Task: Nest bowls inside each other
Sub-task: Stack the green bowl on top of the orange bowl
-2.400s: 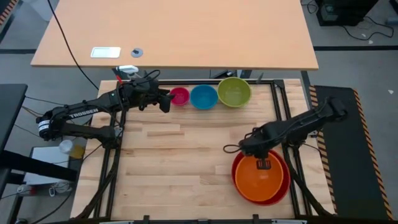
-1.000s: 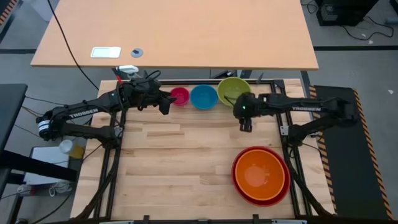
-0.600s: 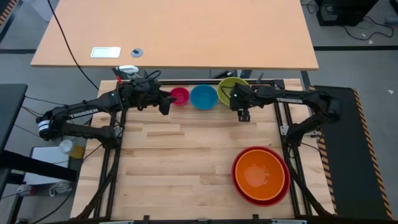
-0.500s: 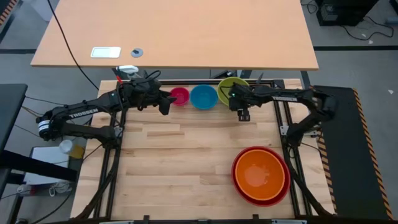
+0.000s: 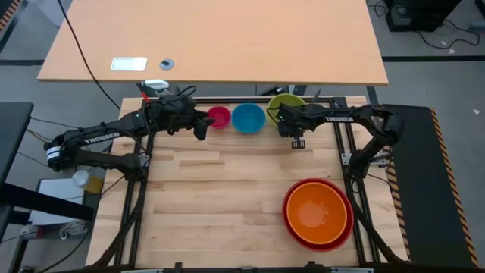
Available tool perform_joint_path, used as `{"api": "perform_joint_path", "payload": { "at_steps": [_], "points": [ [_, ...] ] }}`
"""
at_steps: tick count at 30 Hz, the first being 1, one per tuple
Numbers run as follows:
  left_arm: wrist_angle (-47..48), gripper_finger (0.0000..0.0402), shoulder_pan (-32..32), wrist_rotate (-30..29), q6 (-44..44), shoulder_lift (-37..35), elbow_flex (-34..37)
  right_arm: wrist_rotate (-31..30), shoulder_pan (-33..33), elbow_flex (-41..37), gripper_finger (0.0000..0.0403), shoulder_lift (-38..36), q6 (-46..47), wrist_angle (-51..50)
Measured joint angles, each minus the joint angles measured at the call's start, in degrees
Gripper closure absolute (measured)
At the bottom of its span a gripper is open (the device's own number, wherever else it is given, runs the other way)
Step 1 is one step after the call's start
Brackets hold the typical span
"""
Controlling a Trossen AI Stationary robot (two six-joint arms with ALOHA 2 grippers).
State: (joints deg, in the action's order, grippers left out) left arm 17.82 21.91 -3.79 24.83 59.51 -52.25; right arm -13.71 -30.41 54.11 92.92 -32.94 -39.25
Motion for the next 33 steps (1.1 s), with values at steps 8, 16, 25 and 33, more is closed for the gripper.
{"api": "perform_joint_path", "payload": {
  "at_steps": [8,16,25,33],
  "points": [
    [-0.1,0.0193,0.0,0.0,0.6,0.0,0.0,0.1,1.2,4.3,0.0365,-7.1,6.8,-14.8],
    [-0.7,0.0193,0.5,-2.0,1.6,0.0,0.0,15.1,12.5,15.7,0.0381,-18.7,22.5,-38.2],
    [-0.7,0.0193,0.5,-9.8,1.4,0.0,0.0,19.6,43.1,20.6,0.037,-26.2,48.8,-43.0],
    [-0.3,0.0193,0.5,-11.2,1.6,0.0,0.0,19.3,67.0,26.8,0.0372,-16.2,70.8,-39.8]
  ]
}}
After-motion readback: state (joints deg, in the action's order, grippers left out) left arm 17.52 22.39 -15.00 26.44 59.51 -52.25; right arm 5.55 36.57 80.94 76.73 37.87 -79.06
